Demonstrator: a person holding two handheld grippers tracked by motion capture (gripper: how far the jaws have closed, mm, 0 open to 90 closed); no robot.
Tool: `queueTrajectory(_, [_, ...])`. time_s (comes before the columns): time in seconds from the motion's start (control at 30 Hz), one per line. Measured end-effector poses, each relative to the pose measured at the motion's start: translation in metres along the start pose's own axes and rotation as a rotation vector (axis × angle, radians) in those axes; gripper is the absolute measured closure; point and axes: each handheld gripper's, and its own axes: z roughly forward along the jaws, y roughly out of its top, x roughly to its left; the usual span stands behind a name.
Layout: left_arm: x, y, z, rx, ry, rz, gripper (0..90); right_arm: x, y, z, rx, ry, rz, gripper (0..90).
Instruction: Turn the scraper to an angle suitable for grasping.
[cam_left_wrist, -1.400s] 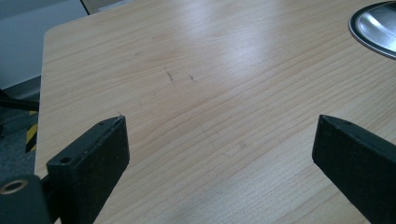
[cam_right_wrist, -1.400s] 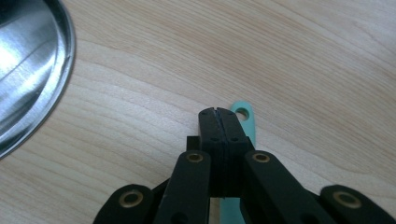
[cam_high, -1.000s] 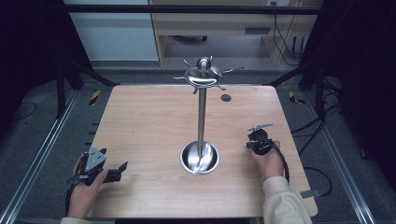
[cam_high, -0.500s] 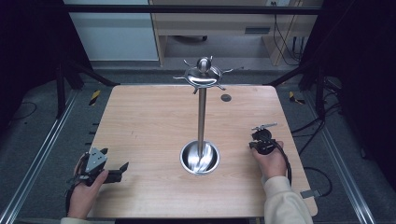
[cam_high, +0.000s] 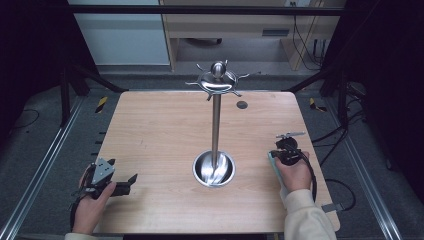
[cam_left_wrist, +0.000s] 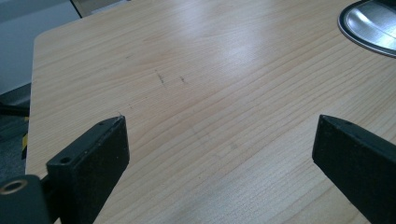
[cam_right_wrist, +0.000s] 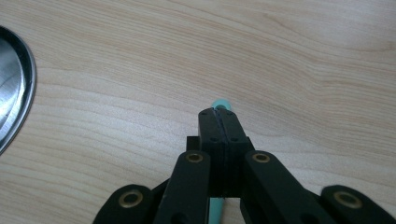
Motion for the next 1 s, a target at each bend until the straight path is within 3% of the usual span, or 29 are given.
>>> queueTrajectory(0.23, [0.000, 0.000, 0.000, 0.005, 0.001, 0.004, 3.7, -0.001, -0.001, -0.007, -0.007, -0.005, 0.006, 89.4])
queueTrajectory(0.47, [-0.001, 0.000, 0.000, 0.006, -0.002, 0.008, 3.7, 0.000, -0.004, -0.011, 0.013, 0.003, 0.017, 83.3])
queueTrajectory(0.87, [-0.001, -0.001, 0.000, 0.009, 0.002, 0.016, 3.7, 0.000, 0.003, -0.008, 0.086, -0.033, -0.018, 68.4])
queueTrajectory(1.0, [0.000, -0.001, -0.001, 0.010, 0.005, 0.014, 3.7, 0.001, 0.010, -0.002, 0.143, -0.032, -0.021, 64.6])
